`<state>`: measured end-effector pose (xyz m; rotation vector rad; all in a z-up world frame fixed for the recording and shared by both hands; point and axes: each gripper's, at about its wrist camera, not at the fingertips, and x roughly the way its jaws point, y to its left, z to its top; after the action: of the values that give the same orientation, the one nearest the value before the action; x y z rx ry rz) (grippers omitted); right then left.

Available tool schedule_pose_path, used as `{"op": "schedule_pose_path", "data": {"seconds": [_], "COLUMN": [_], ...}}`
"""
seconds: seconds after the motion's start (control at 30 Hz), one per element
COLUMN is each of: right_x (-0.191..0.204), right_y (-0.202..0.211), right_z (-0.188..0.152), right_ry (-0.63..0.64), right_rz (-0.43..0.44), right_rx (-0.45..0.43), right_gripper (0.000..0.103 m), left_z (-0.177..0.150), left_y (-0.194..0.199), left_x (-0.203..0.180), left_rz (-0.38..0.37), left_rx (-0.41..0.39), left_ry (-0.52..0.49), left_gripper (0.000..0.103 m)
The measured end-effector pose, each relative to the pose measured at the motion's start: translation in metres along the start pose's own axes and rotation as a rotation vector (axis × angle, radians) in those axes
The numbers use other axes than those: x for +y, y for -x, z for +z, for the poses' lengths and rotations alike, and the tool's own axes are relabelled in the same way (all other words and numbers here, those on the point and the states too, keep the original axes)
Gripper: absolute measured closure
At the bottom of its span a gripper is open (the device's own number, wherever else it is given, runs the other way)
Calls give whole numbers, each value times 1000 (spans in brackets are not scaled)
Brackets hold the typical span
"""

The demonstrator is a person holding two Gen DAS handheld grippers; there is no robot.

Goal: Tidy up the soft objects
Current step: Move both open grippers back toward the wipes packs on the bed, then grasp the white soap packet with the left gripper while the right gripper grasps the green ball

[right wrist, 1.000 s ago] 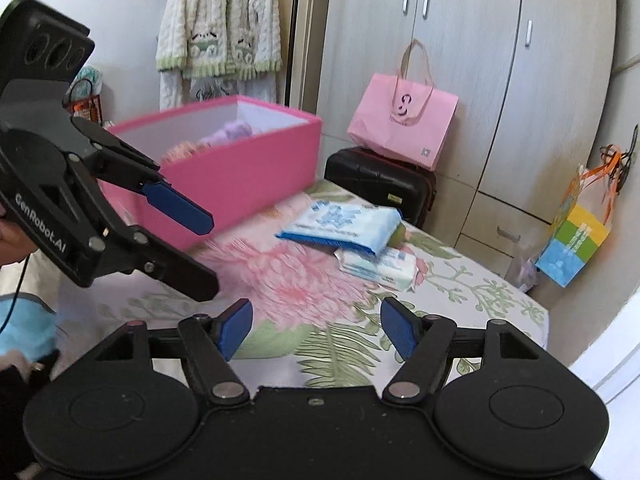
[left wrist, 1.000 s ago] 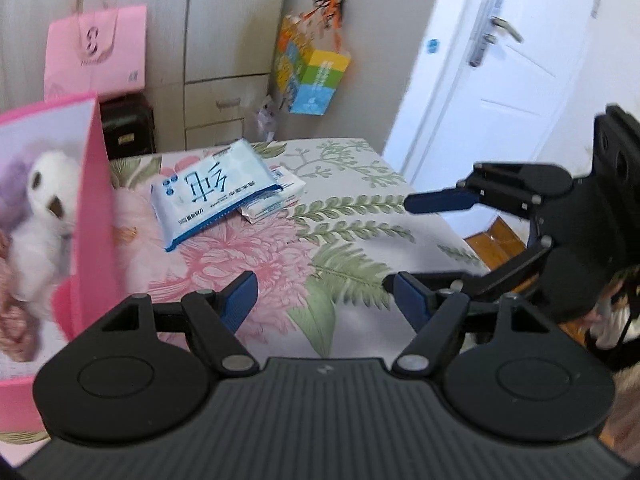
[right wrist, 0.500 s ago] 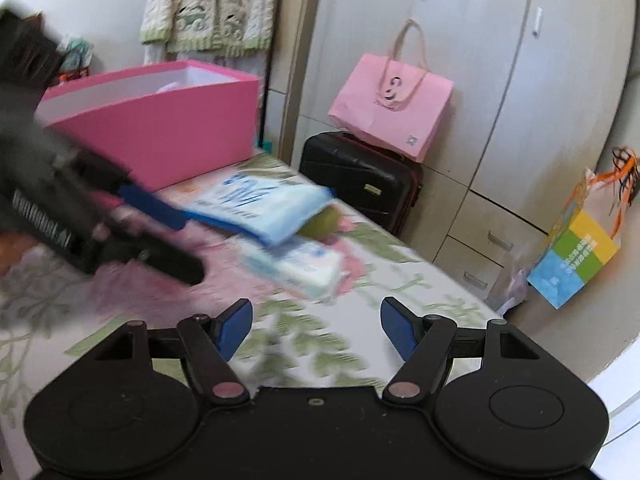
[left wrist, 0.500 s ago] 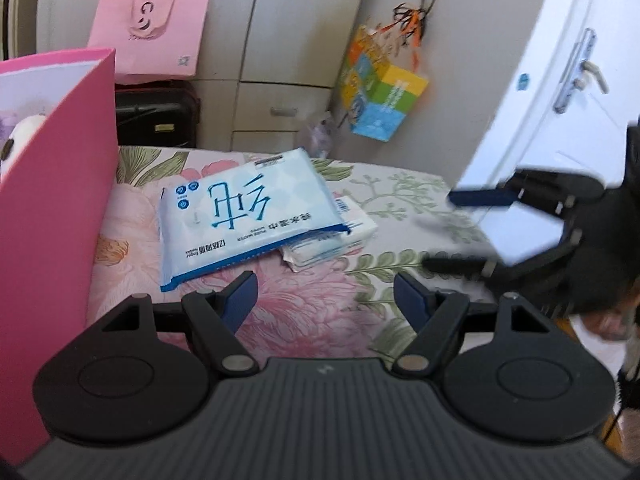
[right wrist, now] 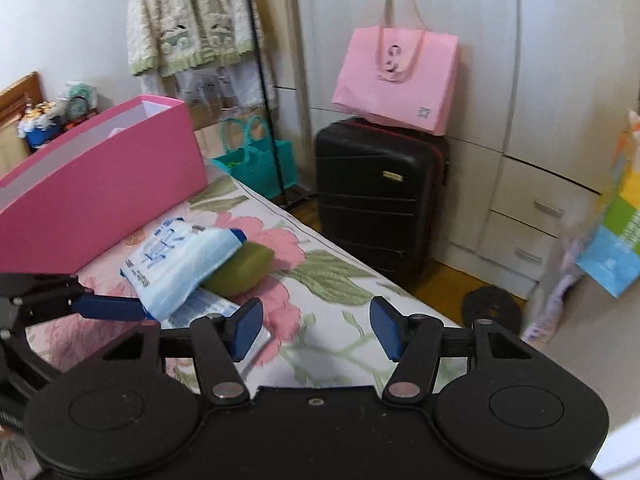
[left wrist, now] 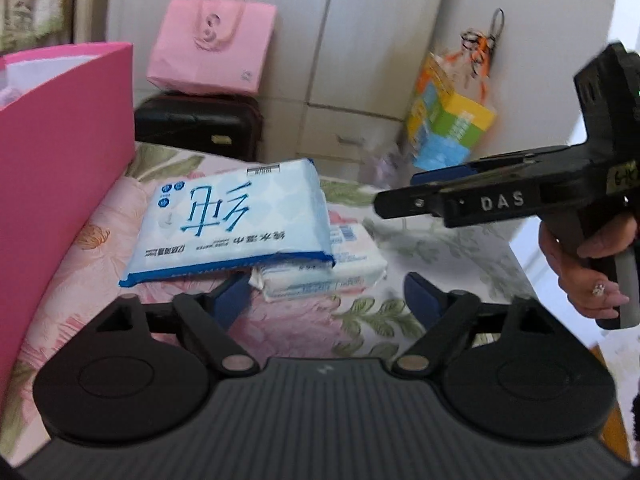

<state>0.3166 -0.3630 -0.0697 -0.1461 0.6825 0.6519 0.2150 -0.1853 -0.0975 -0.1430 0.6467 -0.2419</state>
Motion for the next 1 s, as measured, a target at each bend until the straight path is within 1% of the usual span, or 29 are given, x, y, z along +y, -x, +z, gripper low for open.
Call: {"op": "schedule_pose_path", "data": {"seconds": [0.13,0.23,0.33,0.4,0.57,0.63,0.67,0.77,0.83,0.87,0.93,0.97,1.0], "right_x": [-5,-7,-9,-10,-9,-3,-2,-1,1,1,1,1,2], "right_y": [-13,-26,-39,-47,-59,-66,-69,-73,-72,-72,-70,-68,-65], "right_z": [10,18,24,28,34,34,34,35,36,36,35,33,32], "right_ry": [52,81,108,115,127,151,146,117,126,127,115,115,115], "right_rz": [100,140,185,230,372,359,371,397,395,391,399,412,414], "right_rx": [22,49,73,90,89,101,101,85,73,68,59,50,42], "right_gripper": [38,38,38,38,38,38,38,38,38,38,48,56,57], "left_z": [-4,-4,-5,-5,0,1,2,3,3,3,5,5,5], "left_y": [-8,-15,-22,-26,-31,-34,-35,-37,-38,-39,-40,-40,-39], "left_x": [-20,-30,-37,-39,-45,-46,-46,-49,-47,-46,-40,-39,-39], "left_rz": [67,123,178,198,227,233,237,251,243,242,224,227,230], "left_rx": [-25,-34,-41,-38,-58,-50,-49,-41,-34,-30,-16,-21,-24], "left_ry": [-21,2,-18,-28,-65,-62,-63,-72,-59,-47,-22,-19,-25], "left_gripper": [13,13,12,12,10,10,9,9,9,11,15,19,21]}}
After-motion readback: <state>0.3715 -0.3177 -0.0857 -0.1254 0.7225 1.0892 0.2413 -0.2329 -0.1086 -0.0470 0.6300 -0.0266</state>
